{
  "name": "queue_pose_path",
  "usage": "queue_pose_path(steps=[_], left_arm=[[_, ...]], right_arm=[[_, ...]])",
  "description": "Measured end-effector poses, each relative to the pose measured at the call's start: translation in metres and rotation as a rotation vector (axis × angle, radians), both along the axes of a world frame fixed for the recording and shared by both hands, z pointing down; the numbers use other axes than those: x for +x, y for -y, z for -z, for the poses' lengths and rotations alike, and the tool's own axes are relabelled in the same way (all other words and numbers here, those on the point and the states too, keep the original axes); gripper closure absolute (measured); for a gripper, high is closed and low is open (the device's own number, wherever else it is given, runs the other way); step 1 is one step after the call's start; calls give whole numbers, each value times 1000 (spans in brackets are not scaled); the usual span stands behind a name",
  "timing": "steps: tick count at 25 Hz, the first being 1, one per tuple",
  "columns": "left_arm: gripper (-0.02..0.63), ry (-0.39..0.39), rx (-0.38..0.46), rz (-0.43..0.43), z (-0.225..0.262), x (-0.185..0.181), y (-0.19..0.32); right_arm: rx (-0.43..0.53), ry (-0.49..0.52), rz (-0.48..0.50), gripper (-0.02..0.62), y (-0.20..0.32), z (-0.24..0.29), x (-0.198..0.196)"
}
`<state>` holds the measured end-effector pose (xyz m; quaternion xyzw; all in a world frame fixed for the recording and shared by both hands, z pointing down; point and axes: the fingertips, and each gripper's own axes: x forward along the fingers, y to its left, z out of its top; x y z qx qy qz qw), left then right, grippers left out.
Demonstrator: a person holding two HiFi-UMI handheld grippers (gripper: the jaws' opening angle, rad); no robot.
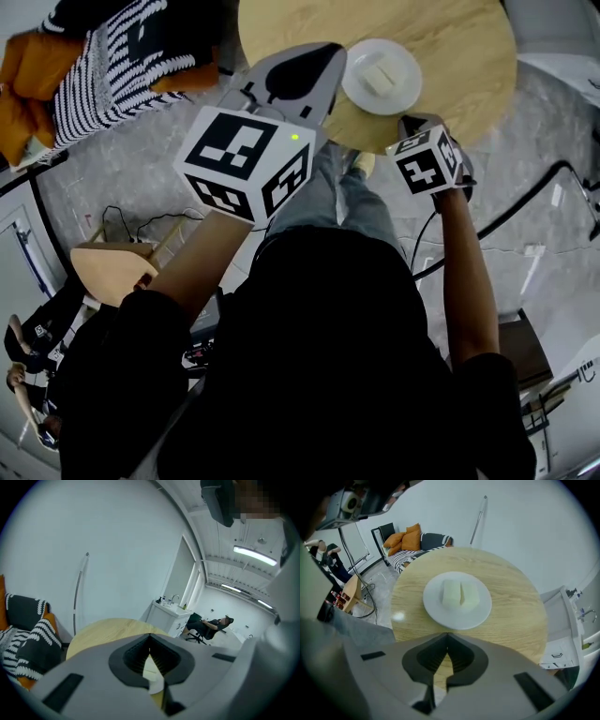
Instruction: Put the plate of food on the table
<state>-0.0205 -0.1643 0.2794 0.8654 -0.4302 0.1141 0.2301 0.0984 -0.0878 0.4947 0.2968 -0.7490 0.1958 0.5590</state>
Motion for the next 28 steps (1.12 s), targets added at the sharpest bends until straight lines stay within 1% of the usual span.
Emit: queue_pose_path(steps=[2, 6, 11, 16, 19, 23, 28], left_arm=[[601, 11, 23, 11, 9, -2, -2], [601, 30, 55, 22, 25, -3, -10], [601, 39, 100, 25, 49, 5, -22], [601, 35, 162, 28, 76, 15, -32], [601, 27, 197, 30, 94, 16, -42], [601, 8, 239, 37, 113, 22, -54], [601, 8, 289, 46, 134, 26, -76]], right_arm=[[34, 37, -6, 586, 0, 14, -2], [152, 170, -68, 586, 14, 63, -5], [359, 350, -168, 586, 31, 150, 9], [573, 484, -205, 586, 33, 232, 24], [676, 550, -218, 586, 25, 274, 30], [755, 592, -226, 586, 14, 302, 43], [775, 661, -265, 586, -6, 317, 58]])
